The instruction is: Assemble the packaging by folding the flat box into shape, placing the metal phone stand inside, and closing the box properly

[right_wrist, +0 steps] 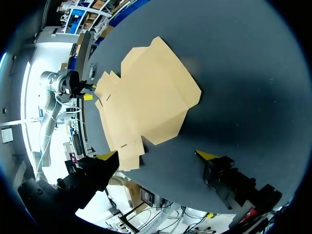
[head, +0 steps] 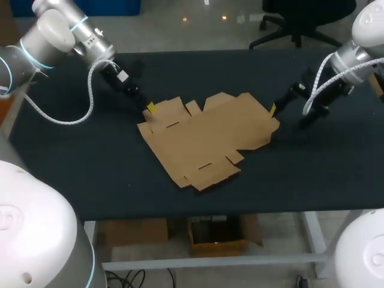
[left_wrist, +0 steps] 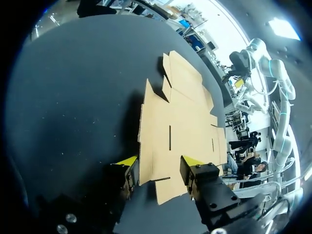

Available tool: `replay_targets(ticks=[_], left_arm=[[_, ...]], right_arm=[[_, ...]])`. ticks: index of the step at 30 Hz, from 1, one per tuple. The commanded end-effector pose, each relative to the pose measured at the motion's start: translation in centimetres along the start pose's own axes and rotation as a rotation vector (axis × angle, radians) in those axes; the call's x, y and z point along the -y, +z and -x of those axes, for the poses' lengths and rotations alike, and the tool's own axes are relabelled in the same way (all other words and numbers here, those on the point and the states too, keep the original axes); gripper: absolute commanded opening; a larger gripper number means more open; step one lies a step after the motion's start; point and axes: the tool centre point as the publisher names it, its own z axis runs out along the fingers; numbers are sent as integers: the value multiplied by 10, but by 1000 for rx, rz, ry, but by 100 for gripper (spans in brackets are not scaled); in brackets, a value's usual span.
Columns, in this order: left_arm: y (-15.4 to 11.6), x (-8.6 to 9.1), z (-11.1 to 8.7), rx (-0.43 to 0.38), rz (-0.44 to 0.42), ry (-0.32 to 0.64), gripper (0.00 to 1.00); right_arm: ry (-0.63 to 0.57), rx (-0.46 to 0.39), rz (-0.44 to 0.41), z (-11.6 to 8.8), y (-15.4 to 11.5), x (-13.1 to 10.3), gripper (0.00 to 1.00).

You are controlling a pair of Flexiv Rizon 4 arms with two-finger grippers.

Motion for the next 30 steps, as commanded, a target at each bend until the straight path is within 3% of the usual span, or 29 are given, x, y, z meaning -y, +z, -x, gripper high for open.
replay_targets(ticks=[1,3,5,19,30], left_arm=[[3,6,8,-18,28,-11,45],[4,6,8,-20,27,-15,32],[3,6,9,-20,13,-23,0],[-9,0,-4,56,-149,-73,0],[-21,-13,-15,106,-353,-116,0]], right_arm=[[-2,-3,-9,1,-1,-2,100],[0,-3,-8,2,-2,-1,100],[1,-2,-6,3,-2,-1,100],[-3,-5,-9,4,-1,-1,100],[-6,1,-15,2,0,-4,100]])
